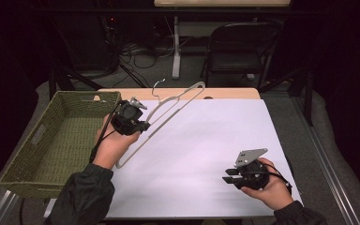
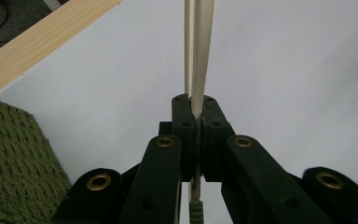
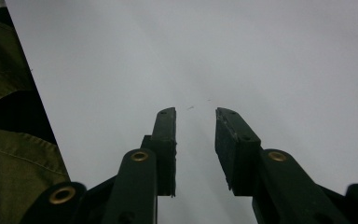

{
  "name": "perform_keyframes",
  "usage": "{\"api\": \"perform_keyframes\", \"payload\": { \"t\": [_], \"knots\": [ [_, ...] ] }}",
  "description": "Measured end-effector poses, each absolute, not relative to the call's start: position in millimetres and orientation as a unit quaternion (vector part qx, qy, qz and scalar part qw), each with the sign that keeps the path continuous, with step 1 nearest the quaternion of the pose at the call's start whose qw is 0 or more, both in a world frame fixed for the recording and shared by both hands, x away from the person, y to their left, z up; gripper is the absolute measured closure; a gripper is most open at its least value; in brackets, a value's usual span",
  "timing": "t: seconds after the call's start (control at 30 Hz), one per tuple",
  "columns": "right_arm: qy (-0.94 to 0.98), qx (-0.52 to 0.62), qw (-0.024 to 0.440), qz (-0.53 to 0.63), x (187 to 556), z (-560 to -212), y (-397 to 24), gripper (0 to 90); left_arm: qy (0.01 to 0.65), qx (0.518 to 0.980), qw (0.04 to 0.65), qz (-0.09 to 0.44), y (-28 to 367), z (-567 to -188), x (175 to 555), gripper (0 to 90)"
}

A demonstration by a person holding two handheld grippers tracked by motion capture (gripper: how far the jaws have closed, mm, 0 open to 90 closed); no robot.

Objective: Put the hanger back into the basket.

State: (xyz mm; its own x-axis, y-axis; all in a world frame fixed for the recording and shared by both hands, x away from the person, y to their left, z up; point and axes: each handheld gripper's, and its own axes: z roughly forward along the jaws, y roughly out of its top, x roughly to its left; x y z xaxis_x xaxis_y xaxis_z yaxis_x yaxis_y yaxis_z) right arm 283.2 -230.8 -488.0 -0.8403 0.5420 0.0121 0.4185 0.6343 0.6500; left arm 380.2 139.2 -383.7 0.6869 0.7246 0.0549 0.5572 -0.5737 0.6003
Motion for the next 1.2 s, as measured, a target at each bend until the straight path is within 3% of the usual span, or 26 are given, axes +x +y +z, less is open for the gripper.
{"api": "perform_keyframes", "payload": {
  "t": [0.5,0.8,1.2],
  "knots": [
    [0.895,0.273,0.09,0.341,280.0,-489.4,-234.2,60.5,0.368,0.863,0.305,0.163,196.4,-325.6,367.1,87.4],
    [0.89,0.28,0.097,0.346,283.2,-491.3,-234.7,51.9,0.391,0.862,0.288,0.142,250.2,-331.0,380.5,87.4],
    [0.892,0.286,0.093,0.337,284.4,-493.5,-235.4,51.6,0.422,0.856,0.282,0.098,337.4,-349.3,383.7,87.4]
  ]
}}
